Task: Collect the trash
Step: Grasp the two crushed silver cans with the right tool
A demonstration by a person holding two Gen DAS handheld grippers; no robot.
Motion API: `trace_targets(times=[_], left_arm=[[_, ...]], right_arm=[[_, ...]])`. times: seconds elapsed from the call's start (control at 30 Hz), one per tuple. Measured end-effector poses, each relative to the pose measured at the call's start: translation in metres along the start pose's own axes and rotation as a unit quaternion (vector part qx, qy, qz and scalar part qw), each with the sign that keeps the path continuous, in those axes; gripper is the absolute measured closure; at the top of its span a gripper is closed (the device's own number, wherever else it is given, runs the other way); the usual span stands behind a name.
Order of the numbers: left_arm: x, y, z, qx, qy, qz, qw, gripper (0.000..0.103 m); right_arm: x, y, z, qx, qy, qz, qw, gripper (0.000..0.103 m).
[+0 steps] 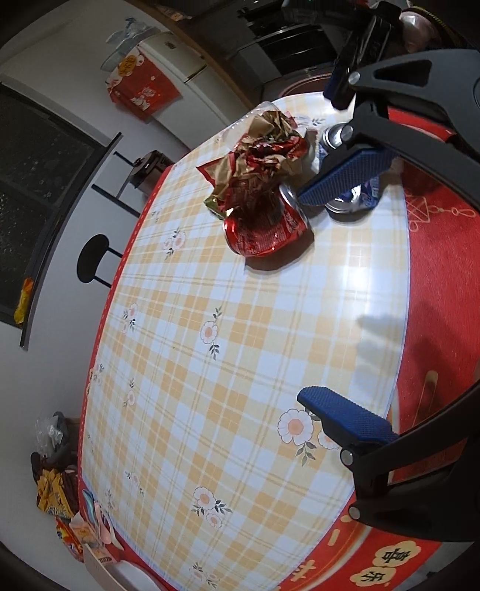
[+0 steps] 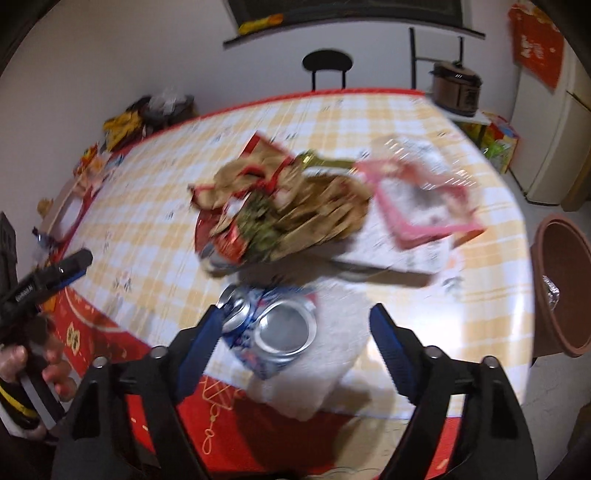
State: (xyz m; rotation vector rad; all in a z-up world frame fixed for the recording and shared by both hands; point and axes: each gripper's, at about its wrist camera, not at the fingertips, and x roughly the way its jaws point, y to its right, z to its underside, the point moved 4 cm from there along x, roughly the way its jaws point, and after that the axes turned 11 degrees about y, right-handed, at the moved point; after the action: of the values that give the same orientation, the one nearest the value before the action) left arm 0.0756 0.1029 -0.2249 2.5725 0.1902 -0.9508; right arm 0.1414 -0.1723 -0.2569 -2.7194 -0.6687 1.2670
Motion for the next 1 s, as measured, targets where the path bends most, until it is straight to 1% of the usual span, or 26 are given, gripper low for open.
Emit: trace_targets(times=[0.07, 0.13, 0.3, 0.37, 0.63, 0.67, 0.77, 0.9, 1.0], left_arm=[[0.0, -0.001, 0.002, 0.001, -0.004, 0.006, 1.0, 0.006], [0.0, -0.002, 0.005, 0.0, -0.007, 0.011, 0.9999, 0.006], [0.002, -0.006, 0.012, -0.001, -0.016, 0.02, 0.9997, 0.006], [0.002, -0.006, 0.014, 0.0, -0.019, 0.022, 0.9996, 0.006], [0.005, -0.008, 0.017, -0.004, -0.026, 0.028, 0.9993, 0.006], [0.005, -0.007, 0.017, -0.004, -0.027, 0.029, 0.9992, 0.006], [0.006, -0.004, 0.019, 0.0, -0.029, 0.034, 0.999, 0.006], [0.007, 0.001, 0.02, 0.003, -0.033, 0.039, 0.9987, 0.006], [0.008, 0.004, 0.02, 0.006, -0.033, 0.042, 0.9985, 0.006]], right_arm=[[0.01, -0.009, 0.005, -0.008, -0.012, 0.002, 1.0, 0.031], [0.017, -0.014, 0.009, -0.017, -0.02, 0.006, 1.0, 0.033], [0.036, -0.019, 0.014, -0.045, -0.032, 0.033, 0.998, 0.037], [0.042, -0.019, 0.017, -0.053, -0.039, 0.045, 0.997, 0.04], [0.051, -0.02, 0.024, -0.081, -0.054, 0.066, 0.993, 0.041], [0.052, -0.021, 0.025, -0.09, -0.056, 0.071, 0.992, 0.042], [0.054, -0.02, 0.028, -0.101, -0.057, 0.081, 0.99, 0.05], [0.05, -0.019, 0.028, -0.1, -0.05, 0.077, 0.991, 0.05], [0.044, -0.019, 0.025, -0.091, -0.039, 0.066, 0.993, 0.05]])
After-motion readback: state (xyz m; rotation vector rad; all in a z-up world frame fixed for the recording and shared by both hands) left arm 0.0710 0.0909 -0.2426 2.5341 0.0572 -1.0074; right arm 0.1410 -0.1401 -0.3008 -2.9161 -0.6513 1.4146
